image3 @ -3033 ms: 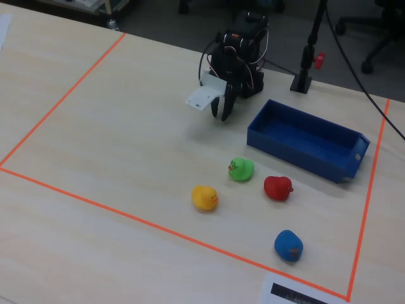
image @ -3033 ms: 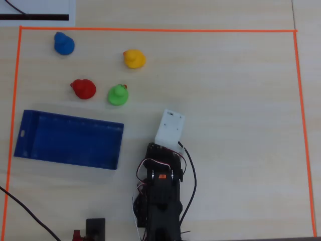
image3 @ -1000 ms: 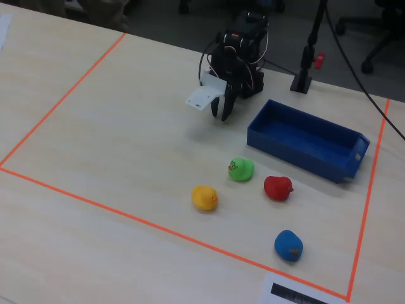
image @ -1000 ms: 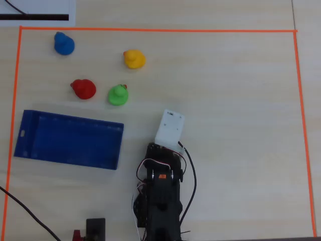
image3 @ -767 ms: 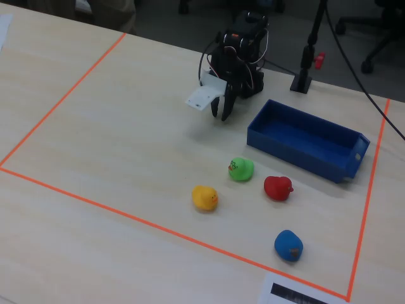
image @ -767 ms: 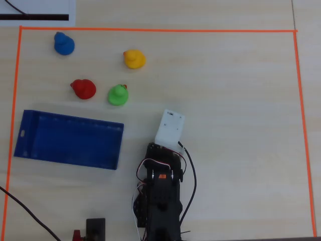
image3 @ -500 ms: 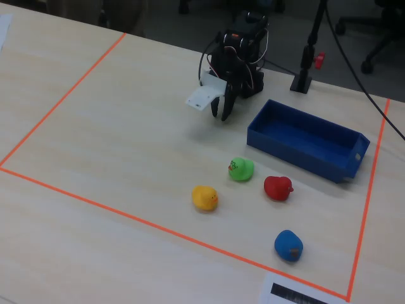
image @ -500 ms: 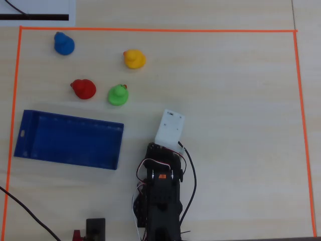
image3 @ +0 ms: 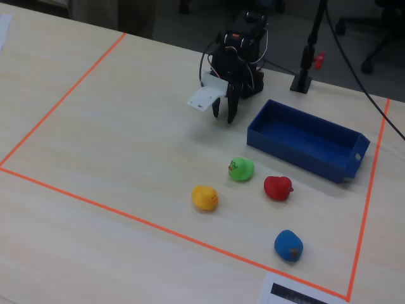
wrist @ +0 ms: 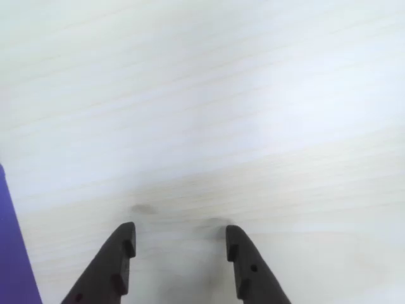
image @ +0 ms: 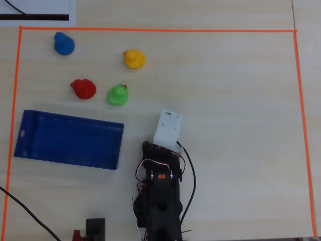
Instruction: Grasp yellow duck and put it into box.
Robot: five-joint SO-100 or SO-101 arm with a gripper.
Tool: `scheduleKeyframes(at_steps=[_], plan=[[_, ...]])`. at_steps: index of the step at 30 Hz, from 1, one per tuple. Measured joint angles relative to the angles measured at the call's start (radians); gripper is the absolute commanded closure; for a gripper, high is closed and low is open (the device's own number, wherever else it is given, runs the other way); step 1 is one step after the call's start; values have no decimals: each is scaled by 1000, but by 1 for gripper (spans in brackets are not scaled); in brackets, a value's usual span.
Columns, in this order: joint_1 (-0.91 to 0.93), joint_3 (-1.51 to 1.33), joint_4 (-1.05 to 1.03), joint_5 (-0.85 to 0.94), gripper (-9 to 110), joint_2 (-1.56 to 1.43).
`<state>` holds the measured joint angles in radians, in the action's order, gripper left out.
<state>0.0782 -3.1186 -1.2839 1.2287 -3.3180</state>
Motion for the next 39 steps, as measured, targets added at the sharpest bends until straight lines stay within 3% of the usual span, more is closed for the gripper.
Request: scheduleKeyframes(at_steps=[5,7,9,17,28,39], plan=[[2,0,0,2,95,0],[2,0,0,18,73,0],[2,0,-2,51,61,0],[80,147,155,140,46,287],[83,962,235,-44,44,1075],[-74,1319,408,-195,48,1606]])
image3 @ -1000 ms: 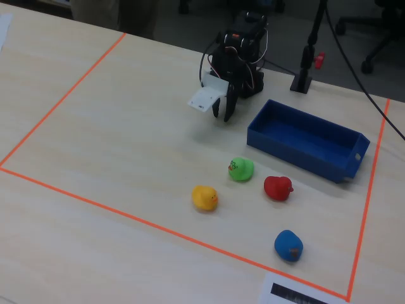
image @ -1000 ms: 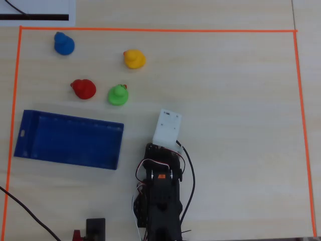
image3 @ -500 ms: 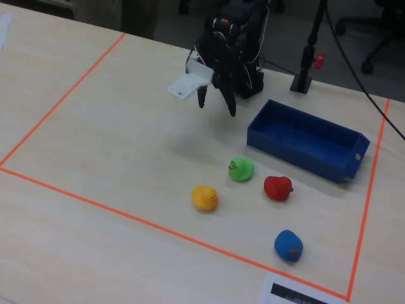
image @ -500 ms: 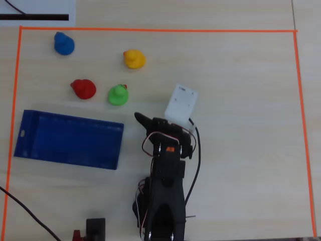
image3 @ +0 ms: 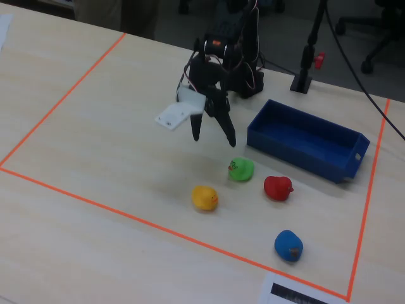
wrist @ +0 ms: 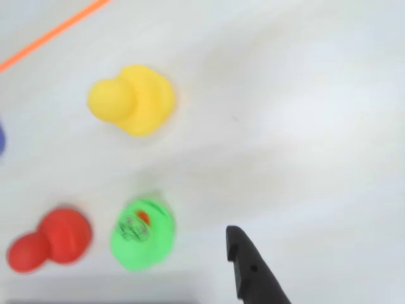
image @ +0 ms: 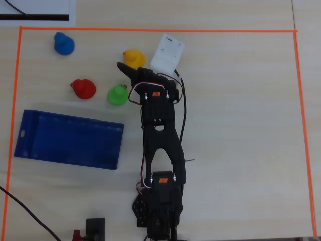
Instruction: Grasp yellow duck and put it into box.
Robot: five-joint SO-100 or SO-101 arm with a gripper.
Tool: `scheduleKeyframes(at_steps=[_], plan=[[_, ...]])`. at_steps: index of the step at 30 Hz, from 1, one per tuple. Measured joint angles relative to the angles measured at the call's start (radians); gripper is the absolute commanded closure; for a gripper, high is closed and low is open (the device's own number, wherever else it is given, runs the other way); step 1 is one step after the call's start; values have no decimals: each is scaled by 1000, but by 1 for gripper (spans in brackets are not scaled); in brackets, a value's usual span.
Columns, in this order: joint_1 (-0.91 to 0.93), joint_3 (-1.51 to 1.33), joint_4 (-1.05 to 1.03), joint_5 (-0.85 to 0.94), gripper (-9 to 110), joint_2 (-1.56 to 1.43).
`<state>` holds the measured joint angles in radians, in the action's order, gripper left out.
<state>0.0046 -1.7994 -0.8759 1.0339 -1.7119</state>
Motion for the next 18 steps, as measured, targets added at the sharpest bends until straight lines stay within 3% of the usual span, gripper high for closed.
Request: scheduleKeyframes(at_steps=[7,18], plan=[[-14,178,83,0,50,216],[-12,186,229,117,50,311]])
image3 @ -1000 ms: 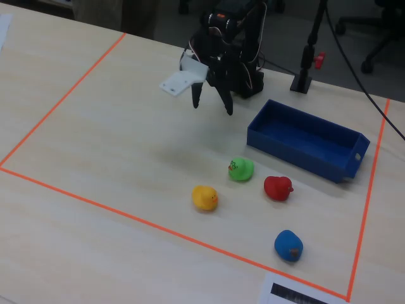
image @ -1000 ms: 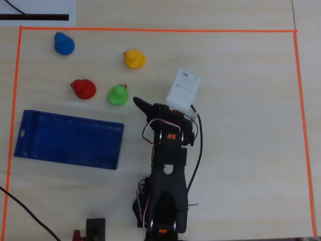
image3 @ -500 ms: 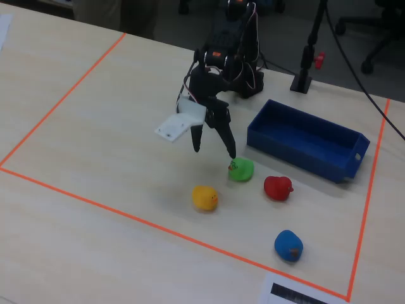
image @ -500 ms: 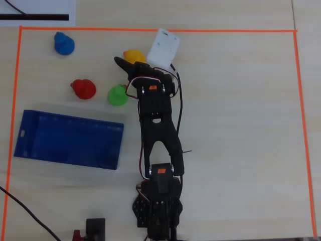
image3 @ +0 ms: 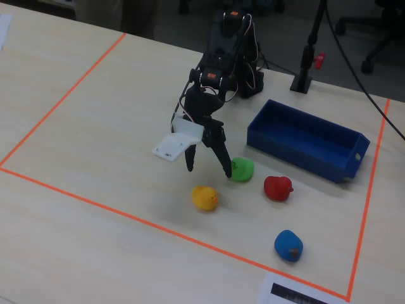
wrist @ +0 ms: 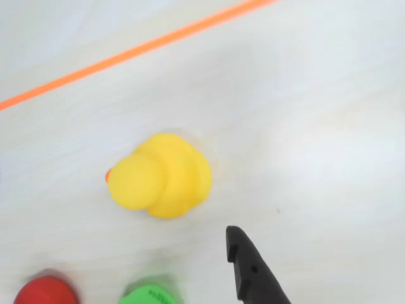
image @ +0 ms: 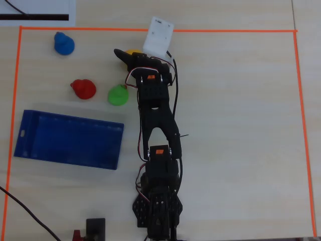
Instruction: Grasp yellow duck and put it into box.
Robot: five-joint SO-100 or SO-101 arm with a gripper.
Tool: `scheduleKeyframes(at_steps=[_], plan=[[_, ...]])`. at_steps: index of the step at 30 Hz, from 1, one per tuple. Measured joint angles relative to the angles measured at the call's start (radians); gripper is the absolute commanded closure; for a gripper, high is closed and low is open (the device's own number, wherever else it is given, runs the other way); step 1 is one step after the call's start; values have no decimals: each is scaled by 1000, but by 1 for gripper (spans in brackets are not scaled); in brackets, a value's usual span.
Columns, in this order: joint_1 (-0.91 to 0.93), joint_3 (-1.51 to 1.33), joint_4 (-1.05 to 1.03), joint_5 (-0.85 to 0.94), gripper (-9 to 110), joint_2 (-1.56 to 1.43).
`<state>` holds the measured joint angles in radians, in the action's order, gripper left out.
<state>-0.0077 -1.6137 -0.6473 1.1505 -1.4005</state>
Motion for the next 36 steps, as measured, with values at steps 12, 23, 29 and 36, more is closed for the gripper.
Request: scheduleKeyframes(at_steps=[12,23,29,36], plan=[[0,-18,133,126,52,52],[0,-54,242,156,52,143],[0,-54,270,158,53,175],[0,-54,305,158,52,221]])
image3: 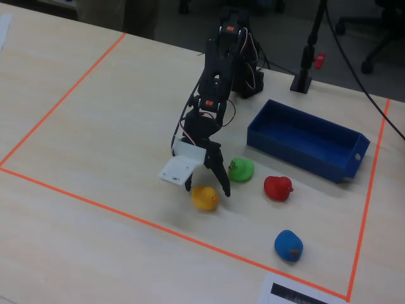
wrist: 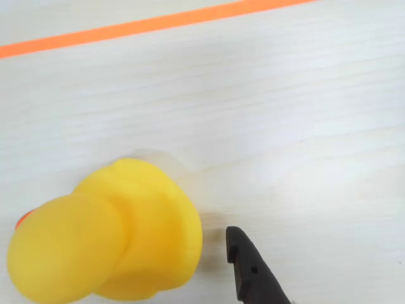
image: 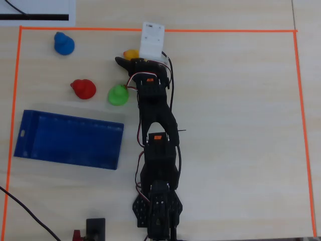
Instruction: Grasp yellow duck and put it into box.
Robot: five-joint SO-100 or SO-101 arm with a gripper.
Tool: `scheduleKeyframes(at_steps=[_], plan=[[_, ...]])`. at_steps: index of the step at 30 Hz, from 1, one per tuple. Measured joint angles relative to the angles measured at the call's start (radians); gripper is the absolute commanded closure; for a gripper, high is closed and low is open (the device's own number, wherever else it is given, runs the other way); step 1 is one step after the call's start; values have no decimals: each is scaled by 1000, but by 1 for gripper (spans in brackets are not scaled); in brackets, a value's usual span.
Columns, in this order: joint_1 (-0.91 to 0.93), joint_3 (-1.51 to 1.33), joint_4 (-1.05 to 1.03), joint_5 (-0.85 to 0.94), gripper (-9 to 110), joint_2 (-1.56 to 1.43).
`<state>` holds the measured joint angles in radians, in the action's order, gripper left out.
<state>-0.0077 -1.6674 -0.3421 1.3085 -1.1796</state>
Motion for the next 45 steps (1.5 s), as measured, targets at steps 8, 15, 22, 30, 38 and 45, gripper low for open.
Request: scheduleKeyframes(at_steps=[8,15,22,30,38,45], plan=[[-3,11,28,-34,57,9],[-23,-15,91,-46,77,9],[-32,-135,215,-32,92,-26],[-25,-149,259,-32,102,-35],[-12,-149,255,-44,102,-41],[32,-101,110,-121,102,-110]])
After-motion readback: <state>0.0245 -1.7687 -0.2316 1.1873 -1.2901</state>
